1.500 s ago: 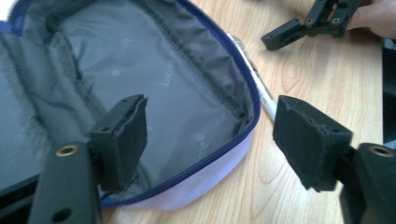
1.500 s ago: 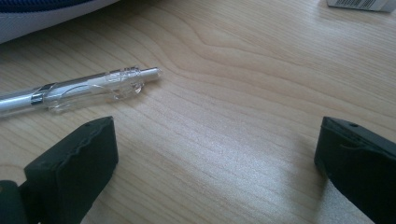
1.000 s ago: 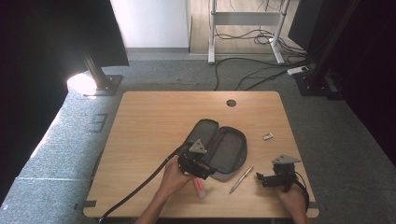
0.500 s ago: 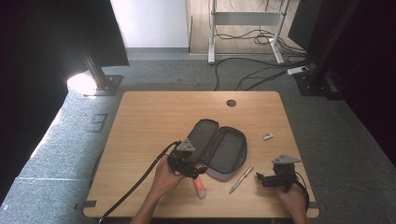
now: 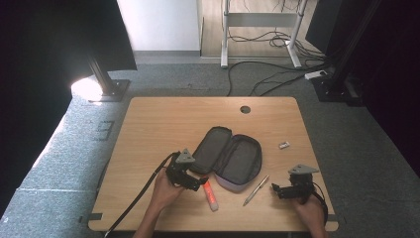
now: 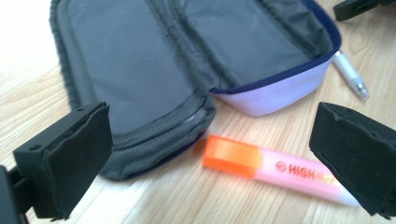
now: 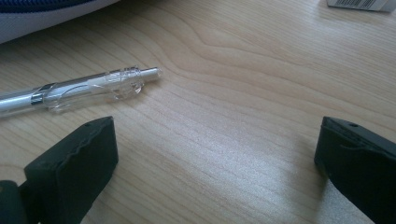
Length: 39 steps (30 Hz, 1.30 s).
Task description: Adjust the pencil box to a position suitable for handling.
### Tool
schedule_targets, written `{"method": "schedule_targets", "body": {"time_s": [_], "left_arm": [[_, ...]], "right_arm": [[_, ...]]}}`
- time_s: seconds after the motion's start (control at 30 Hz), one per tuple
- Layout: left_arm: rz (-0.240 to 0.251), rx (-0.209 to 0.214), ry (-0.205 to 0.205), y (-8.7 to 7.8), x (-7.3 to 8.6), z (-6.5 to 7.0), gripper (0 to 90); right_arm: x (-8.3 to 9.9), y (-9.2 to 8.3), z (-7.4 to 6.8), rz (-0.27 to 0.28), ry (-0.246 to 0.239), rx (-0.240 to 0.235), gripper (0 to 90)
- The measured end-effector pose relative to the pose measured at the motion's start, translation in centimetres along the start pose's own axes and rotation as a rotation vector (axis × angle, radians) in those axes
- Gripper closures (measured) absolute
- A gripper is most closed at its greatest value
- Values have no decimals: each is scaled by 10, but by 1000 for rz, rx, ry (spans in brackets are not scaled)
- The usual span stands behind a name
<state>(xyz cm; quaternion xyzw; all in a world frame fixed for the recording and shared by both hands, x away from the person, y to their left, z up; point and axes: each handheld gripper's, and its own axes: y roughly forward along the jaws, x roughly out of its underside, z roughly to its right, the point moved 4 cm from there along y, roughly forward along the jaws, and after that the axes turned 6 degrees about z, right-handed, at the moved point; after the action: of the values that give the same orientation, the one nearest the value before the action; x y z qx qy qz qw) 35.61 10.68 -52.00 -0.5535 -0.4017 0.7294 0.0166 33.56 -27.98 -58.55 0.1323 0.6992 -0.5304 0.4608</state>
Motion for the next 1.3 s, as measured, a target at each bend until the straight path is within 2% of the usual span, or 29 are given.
{"method": "schedule_targets", "body": {"time_s": [0.33,0.5,1.07,1.3], "left_arm": [[2,-41,-22,-7,17,-12,0],[-11,-78,-22,-7,29,-19,0],[-47,-99,-28,0,55,-29,0],[-78,-115,-26,5,64,-33,0]], "right_arm": [[0,0,0,0,0,0,0],[0,0,0,0,0,0,0],[0,0,0,0,0,0,0],[0,0,0,0,0,0,0]]}}
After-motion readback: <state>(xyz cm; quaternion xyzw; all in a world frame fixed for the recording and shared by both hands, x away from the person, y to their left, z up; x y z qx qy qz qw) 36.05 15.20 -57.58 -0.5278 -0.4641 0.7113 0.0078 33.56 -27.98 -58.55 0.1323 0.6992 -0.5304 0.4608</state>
